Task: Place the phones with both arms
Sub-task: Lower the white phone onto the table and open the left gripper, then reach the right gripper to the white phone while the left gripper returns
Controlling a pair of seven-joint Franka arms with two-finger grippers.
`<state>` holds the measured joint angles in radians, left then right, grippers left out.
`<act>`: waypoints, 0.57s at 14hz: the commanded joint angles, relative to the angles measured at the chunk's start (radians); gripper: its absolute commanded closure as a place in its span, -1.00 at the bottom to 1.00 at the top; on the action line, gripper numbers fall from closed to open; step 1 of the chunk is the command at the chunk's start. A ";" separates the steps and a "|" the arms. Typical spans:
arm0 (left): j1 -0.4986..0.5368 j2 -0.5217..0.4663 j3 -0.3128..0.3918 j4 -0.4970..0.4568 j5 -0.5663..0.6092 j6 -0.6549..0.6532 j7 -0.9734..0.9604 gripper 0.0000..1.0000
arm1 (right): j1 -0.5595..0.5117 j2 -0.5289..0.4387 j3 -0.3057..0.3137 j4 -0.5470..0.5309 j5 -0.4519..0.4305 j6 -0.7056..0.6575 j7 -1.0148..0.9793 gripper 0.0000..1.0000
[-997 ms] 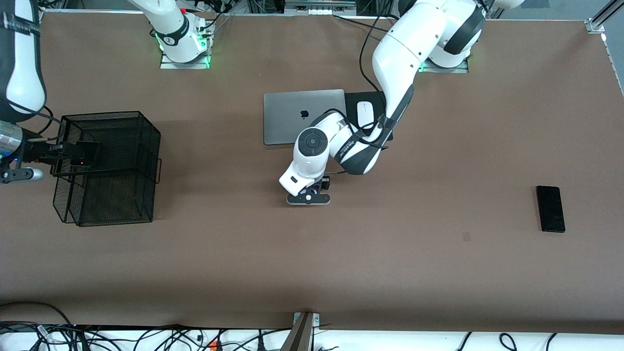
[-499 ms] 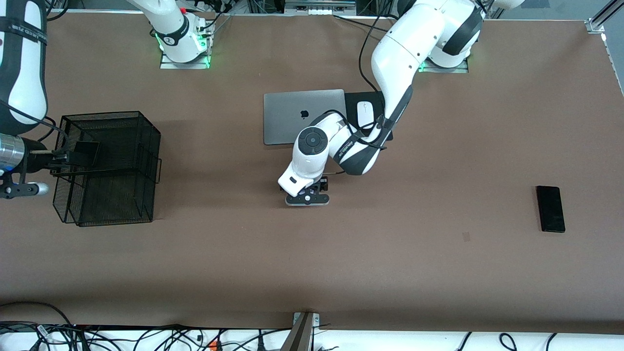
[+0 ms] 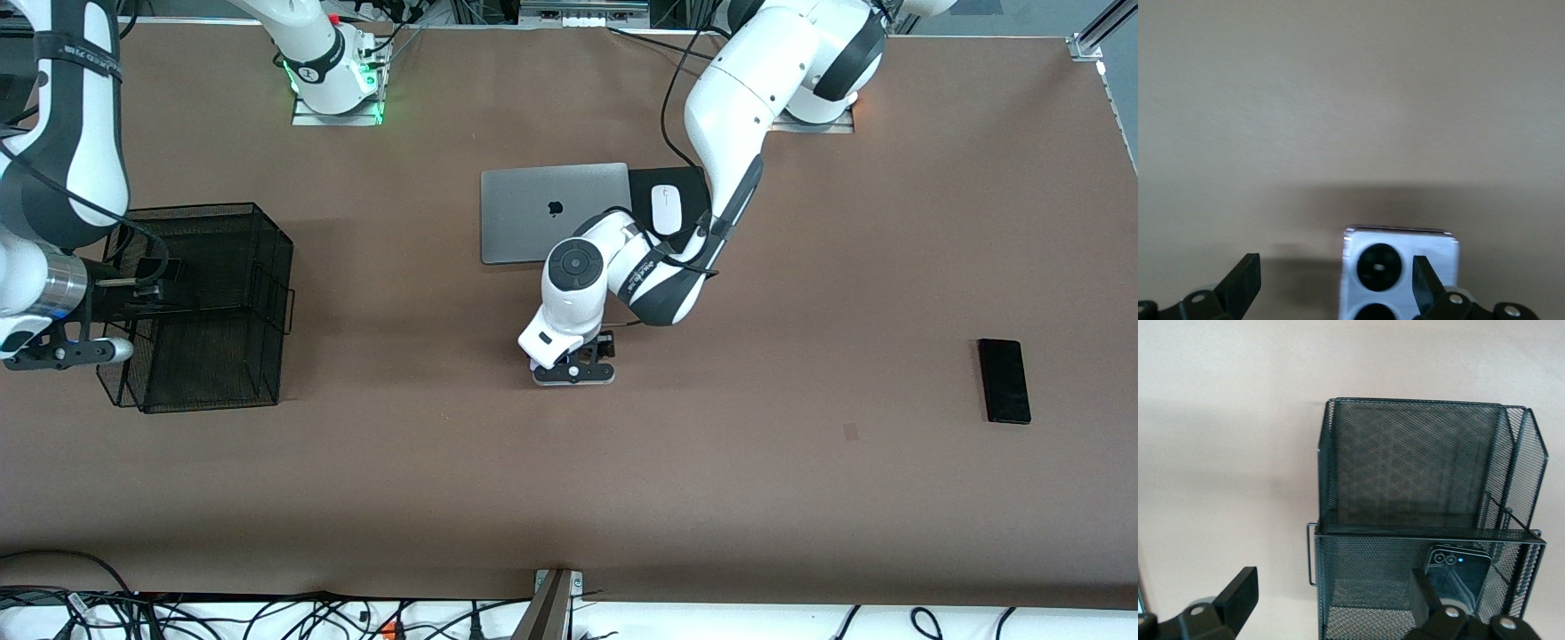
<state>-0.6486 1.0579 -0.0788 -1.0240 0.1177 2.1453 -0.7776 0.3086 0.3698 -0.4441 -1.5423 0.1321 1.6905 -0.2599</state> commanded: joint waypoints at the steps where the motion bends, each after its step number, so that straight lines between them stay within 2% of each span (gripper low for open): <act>1: 0.049 -0.044 -0.002 -0.010 0.016 -0.111 0.142 -1.00 | 0.027 0.006 0.001 0.030 -0.002 -0.054 0.016 -1.00; 3: 0.087 -0.085 -0.002 -0.057 0.016 -0.162 0.237 -1.00 | 0.056 0.012 0.001 0.048 -0.008 -0.055 0.027 -1.00; 5: 0.124 -0.133 -0.001 -0.149 0.022 -0.179 0.342 -1.00 | 0.058 0.012 0.001 0.051 0.009 -0.052 0.034 -0.98; 6: 0.144 -0.151 0.001 -0.189 0.034 -0.179 0.383 -1.00 | 0.073 0.012 0.014 0.051 0.026 -0.048 0.054 -0.84; 8: 0.200 -0.174 0.002 -0.244 0.066 -0.179 0.448 -1.00 | 0.083 0.015 0.056 0.051 0.070 -0.037 0.167 -0.84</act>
<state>-0.4952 0.9615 -0.0722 -1.1456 0.1497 1.9623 -0.4000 0.3807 0.3721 -0.4199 -1.5164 0.1675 1.6640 -0.1817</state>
